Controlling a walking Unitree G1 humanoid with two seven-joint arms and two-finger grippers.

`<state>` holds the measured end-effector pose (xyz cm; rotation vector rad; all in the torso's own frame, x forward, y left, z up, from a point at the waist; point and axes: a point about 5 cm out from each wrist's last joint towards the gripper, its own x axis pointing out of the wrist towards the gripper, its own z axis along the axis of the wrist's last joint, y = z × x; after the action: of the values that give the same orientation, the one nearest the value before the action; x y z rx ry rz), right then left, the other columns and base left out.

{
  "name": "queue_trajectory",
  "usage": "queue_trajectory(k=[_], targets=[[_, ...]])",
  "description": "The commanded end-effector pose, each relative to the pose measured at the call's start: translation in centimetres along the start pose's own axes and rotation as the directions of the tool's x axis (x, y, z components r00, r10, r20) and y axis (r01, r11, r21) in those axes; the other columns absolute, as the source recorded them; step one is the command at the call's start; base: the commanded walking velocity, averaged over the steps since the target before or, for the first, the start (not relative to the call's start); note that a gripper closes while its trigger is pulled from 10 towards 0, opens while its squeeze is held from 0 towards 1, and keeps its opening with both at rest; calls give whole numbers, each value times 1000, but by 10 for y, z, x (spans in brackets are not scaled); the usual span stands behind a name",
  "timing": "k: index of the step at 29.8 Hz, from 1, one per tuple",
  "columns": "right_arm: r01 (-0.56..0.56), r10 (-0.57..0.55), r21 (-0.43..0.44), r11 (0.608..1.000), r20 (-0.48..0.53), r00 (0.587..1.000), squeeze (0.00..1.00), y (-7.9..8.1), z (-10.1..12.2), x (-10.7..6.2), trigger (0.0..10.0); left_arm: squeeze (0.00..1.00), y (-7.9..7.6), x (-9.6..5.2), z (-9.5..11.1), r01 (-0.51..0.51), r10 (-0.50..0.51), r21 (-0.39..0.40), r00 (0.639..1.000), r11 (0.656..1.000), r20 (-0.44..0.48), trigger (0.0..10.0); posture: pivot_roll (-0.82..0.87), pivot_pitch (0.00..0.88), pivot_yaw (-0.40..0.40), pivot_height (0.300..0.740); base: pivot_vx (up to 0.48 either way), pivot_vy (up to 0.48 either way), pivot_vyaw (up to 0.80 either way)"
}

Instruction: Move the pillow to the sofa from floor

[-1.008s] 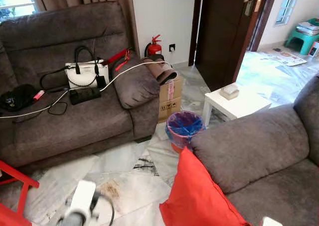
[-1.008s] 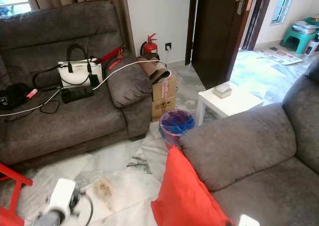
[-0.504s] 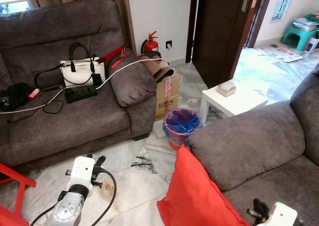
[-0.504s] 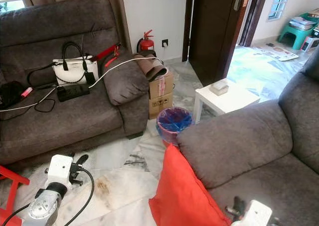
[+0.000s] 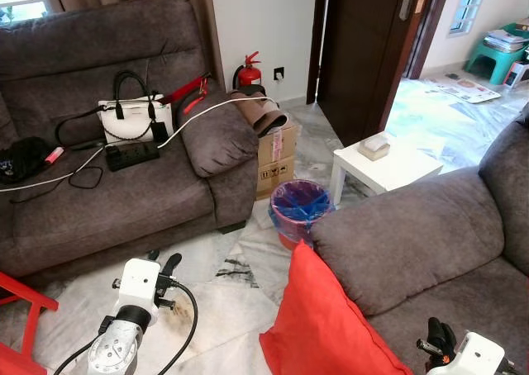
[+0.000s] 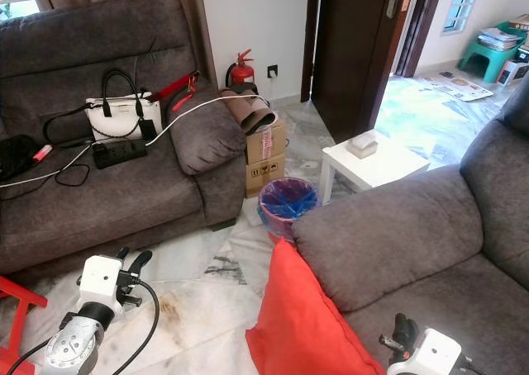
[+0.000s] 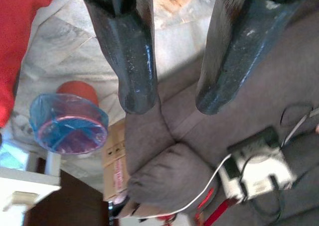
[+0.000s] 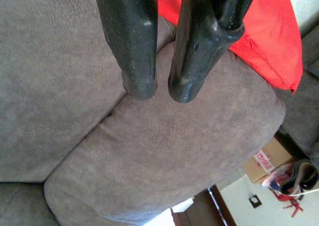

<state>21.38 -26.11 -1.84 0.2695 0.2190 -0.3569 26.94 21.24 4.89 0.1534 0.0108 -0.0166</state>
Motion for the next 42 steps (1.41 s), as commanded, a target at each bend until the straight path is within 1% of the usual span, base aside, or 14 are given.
queue_trajectory(k=[1, 5, 7, 13, 15, 16, 19, 20, 22, 23, 24, 27, 41, 42], targets=[[6, -6, 5, 1000, -45, 999, 0, 2, -5, 0, 10000, 0, 6, -1, -1, -22, 21, -20, 1000, 1000, -17, 10000, 55, 46, 45, 740, 0, 0, 0], [13, -12, 5, 1000, -51, 999, 0, 3, -4, 2, 10000, 0, 7, 2, 2, -21, 21, -18, 1000, 1000, -10, 10000, 53, 64, 45, 725, 0, 0, 0], [-15, 14, -6, 1000, -36, 999, 0, 7, -3, 3, 10000, 0, 8, 4, 2, -33, 33, -40, 999, 999, -15, 10000, 56, 77, 43, 710, 0, 0, 0], [-33, 33, -4, 999, -19, 999, 0, 8, -2, 2, 10000, 0, 6, 4, 3, -32, 32, -42, 999, 999, -12, 10000, 61, 83, 41, 710, 0, 0, 0], [-41, 41, -8, 999, -26, 999, 0, 9, -2, 3, 10000, 0, 5, 4, 4, -24, 24, -38, 1000, 999, -10, 10000, 65, 88, 40, 710, 0, 0, 0], [-68, 67, -16, 998, -40, 997, 0, 14, -3, 4, 10000, 0, 3, 4, 4, -16, 15, -38, 1000, 999, -13, 10000, 66, 95, 40, 710, 0, 0, 0], [-84, 83, -29, 996, -52, 995, 0, 17, -3, 5, 10000, 0, 3, 4, 4, -11, 10, -39, 1000, 999, -17, 10000, 66, 95, 40, 710, 0, 0, 0], [-100, 95, -48, 994, -92, 991, 0, 20, -6, 7, 10000, 0, 3, 4, 5, -11, 10, -41, 1000, 999, -17, 10000, 68, 96, 40, 710, 0, 0, 0], [-119, 114, -46, 992, -97, 989, 0, 22, -7, 7, 10000, 0, 2, 4, 5, -9, 8, -42, 1000, 999, -18, 10000, 68, 97, 40, 695, 0, 0, 0], [-119, 113, -53, 992, -98, 989, 0, 22, -7, 7, 10000, 0, 1, 4, 5, -7, 6, -41, 1000, 999, -16, 10000, 68, 97, 40, 685, 0, 0, 0], [-111, 110, -19, 994, -64, 992, 0, 22, -5, 6, 10000, 0, 1, 5, 5, -7, 6, -43, 1000, 999, -16, 10000, 70, 99, 40, 685, 0, 0, 0], [-105, 105, -12, 994, -56, 993, 0, 21, -4, 6, 10000, 0, 1, 5, 6, -7, 6, -44, 1000, 999, -16, 10000, 70, 98, 39, 685, 0, 0, 0], [-97, 94, -34, 995, -82, 992, 0, 19, -6, 7, 10000, 0, 0, 5, 6, -4, 3, -46, 1000, 999, -22, 10000, 72, 95, 40, 685, 0, 0, 0], [-93, 86, -53, 994, -112, 990, 0, 19, -8, 7, 10000, 0, -1, 5, 6, -3, 2, -47, 1000, 999, -24, 10000, 73, 94, 40, 681, 0, 0, 0]])
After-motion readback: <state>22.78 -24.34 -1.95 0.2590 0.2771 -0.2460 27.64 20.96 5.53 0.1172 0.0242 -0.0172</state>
